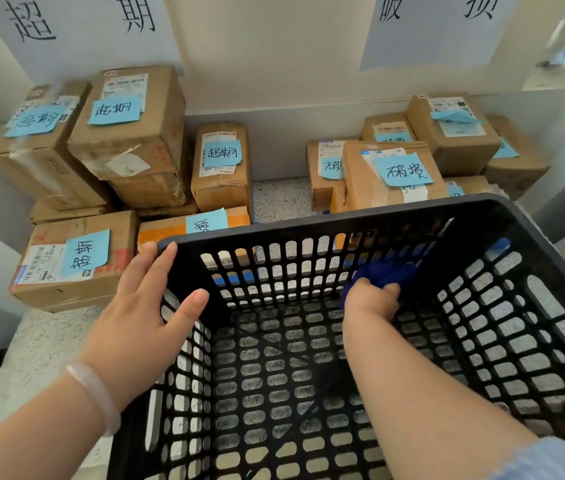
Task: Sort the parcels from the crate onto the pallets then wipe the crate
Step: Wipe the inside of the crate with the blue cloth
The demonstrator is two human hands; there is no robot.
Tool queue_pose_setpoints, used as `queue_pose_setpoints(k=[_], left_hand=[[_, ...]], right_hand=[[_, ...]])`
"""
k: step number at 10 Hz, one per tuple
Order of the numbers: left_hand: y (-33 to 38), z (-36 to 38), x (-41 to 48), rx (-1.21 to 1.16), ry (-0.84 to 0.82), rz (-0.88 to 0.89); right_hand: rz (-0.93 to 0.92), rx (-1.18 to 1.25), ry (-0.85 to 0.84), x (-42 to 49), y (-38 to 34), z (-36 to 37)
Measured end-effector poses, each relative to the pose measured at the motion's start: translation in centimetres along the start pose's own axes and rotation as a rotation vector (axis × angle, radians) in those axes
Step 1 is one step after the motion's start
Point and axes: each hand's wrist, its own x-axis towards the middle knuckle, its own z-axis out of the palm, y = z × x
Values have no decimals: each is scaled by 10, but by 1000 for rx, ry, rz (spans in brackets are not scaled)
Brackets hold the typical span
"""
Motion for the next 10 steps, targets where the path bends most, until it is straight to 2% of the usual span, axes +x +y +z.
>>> queue_pose_setpoints(k=[3,4,5,6,8,10], left_hand=[[-4,2,2,16,-9,21],[-5,3,2,17,10,19],[-7,5,3,-11,16,10],[-10,6,4,-45,17,17],[-12,6,4,-81,19,-1],[-8,5,3,-63,24,-2]], right_hand=[[104,-208,-557,-104,26,66],[149,-120,-742,-132,34,85],[138,-166,-821,-143,28,92],[28,-366,-852,-119,35,92],[-2,-390,-629,-53,39,69],[-81,-375,-505,-23,28,39]])
